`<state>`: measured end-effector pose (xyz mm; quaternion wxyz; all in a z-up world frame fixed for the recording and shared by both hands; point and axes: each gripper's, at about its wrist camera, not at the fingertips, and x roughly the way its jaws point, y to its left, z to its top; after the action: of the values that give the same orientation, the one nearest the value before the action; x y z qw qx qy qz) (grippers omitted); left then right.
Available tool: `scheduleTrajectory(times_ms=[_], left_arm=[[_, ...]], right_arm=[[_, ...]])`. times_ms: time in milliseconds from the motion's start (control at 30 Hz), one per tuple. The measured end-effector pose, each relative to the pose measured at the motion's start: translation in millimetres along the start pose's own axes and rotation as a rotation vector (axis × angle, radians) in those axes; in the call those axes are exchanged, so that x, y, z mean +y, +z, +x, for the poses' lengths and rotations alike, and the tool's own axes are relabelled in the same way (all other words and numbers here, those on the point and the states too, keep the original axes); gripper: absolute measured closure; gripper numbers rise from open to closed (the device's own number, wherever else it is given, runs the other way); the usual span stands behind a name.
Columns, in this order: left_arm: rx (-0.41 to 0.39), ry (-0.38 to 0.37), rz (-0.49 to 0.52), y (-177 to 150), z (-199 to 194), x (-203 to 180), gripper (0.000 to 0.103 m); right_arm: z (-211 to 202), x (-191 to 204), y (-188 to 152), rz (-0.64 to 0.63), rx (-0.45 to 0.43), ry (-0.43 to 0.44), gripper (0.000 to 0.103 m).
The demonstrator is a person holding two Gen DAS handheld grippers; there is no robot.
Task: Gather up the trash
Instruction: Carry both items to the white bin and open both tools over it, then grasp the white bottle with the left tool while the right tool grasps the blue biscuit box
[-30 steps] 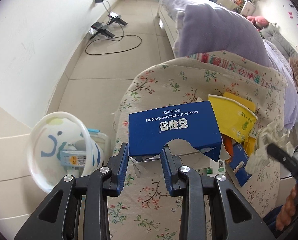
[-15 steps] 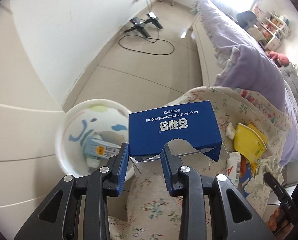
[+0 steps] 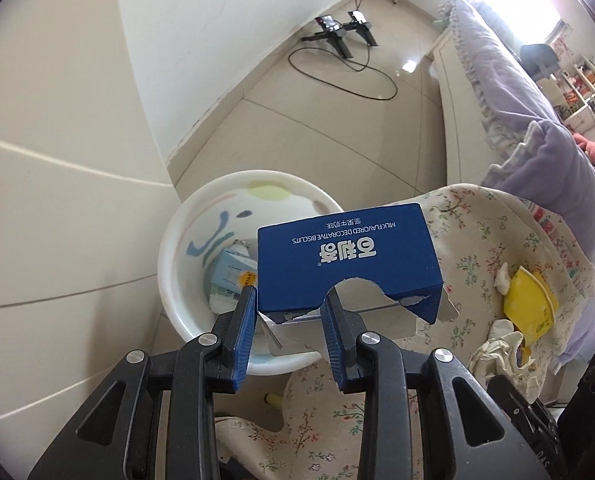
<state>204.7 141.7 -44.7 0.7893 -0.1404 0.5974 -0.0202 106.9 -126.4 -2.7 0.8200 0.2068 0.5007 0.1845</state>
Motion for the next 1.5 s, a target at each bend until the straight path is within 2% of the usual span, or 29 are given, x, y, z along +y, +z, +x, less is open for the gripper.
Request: scheduleTrajectory(times_ms=[167, 300, 400, 633, 767, 833, 967, 1133, 1300, 1500], left_arm=[[0.038, 0.026, -0.044, 4, 7, 10, 0.065], [0.036, 0.015, -0.068, 7, 6, 12, 0.062], [0.037, 0.021, -0.077, 8, 7, 13, 0.054], [0.013, -0.027, -0.138, 13, -3, 21, 0.054], [0.012, -0.041, -0.160, 16, -6, 24, 0.054], [0.016, -0.051, -0.160, 16, -6, 23, 0.054], [0.014, -0.057, -0.139, 16, -6, 14, 0.054], [0.024, -0.063, -0.101, 13, -4, -2, 0.054], [0.044, -0.070, -0.060, 7, 2, -23, 0.054], [0.068, -0.064, 0.019, -4, 10, -57, 0.054]], right_arm=[[34, 27, 12, 0.022, 0.012, 0.071, 0.076], [64, 49, 22, 0.027, 0.022, 0.104, 0.076], [90, 61, 27, 0.032, 0.044, 0.113, 0.076], [130, 73, 37, 0.024, 0.071, 0.094, 0.073], [142, 66, 41, 0.026, 0.092, 0.085, 0.054], [142, 62, 39, 0.028, 0.097, 0.078, 0.052], [131, 46, 36, 0.050, 0.093, 0.067, 0.051], [96, 25, 30, 0.075, 0.068, 0.048, 0.051], [43, 7, 25, 0.068, 0.027, 0.016, 0.051], [-32, -27, 26, 0.062, -0.041, -0.079, 0.051]])
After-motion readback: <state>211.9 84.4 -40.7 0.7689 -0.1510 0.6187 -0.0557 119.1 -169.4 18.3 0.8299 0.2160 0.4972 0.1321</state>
